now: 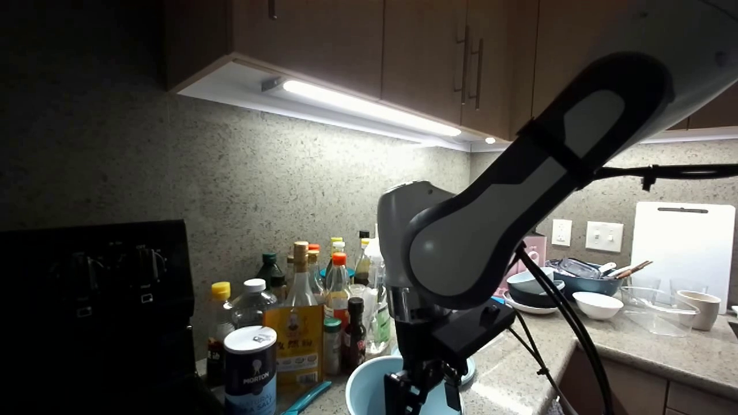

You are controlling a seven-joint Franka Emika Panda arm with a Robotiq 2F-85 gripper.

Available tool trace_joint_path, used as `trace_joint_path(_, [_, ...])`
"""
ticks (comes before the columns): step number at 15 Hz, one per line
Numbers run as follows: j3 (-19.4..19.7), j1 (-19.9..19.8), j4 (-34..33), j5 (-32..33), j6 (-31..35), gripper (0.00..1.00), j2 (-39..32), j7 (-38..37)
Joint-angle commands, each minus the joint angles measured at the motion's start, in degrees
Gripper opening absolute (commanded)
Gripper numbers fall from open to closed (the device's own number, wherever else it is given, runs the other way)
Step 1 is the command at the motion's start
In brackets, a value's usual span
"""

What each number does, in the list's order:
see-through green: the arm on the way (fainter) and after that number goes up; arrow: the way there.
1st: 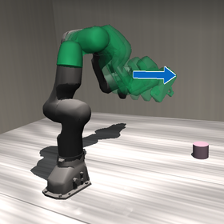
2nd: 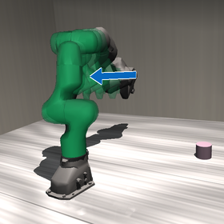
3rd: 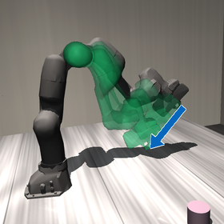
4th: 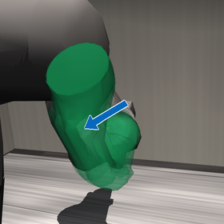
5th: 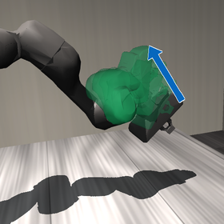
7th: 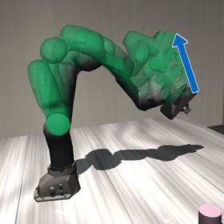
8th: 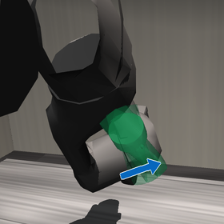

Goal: Put the spoon on the blue plate

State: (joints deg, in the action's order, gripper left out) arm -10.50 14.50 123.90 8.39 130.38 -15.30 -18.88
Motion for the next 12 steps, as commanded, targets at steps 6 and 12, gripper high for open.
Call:
trace_joint_path(6, [0.7,-0.27,-2.36,-3.04,0.63,0.92,-0.08,0.61])
trace_joint_path(12, [1.77,-0.66,-5.77,-4.27,-0.75,1.0,-4.0,1.39])
